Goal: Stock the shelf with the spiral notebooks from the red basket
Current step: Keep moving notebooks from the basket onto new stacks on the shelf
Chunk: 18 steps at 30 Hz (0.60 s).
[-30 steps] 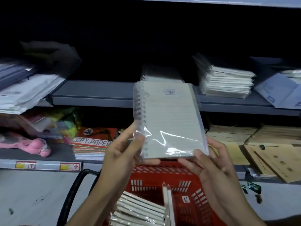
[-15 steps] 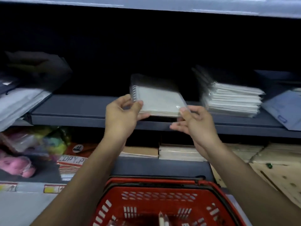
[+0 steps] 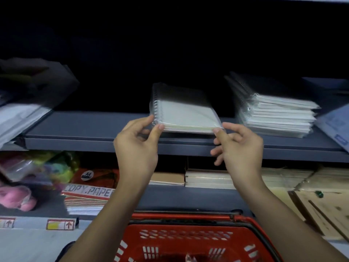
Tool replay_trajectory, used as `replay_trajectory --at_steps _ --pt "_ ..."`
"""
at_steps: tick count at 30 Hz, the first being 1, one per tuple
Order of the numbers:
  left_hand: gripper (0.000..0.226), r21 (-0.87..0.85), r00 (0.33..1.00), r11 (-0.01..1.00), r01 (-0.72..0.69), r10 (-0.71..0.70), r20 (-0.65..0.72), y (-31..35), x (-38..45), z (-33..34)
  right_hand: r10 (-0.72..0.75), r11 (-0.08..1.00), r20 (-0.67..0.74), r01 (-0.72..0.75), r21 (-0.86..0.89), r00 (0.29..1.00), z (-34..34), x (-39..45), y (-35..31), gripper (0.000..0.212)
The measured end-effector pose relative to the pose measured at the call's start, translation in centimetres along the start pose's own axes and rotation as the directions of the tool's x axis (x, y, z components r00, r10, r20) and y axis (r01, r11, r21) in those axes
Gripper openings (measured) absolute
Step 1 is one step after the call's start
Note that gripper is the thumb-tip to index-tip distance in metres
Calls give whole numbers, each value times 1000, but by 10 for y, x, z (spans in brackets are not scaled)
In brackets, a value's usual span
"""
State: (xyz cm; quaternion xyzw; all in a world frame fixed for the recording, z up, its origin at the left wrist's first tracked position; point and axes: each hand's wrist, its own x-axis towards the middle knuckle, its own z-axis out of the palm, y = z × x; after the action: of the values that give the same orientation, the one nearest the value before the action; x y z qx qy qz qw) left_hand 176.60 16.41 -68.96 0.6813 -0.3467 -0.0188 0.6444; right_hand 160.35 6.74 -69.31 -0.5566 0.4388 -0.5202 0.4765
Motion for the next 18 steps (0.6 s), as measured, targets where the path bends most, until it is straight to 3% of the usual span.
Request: replay_trajectory --at_steps 8,18 --pt "34 168 1000 986 9 -7 -10 -2 30 22 -32 984 -137 7 -179 990 20 31 4 23" --pt "40 148 996 989 6 -19 85 5 -24 -18 -25 984 57 35 -174 998 -26 -34 3 34"
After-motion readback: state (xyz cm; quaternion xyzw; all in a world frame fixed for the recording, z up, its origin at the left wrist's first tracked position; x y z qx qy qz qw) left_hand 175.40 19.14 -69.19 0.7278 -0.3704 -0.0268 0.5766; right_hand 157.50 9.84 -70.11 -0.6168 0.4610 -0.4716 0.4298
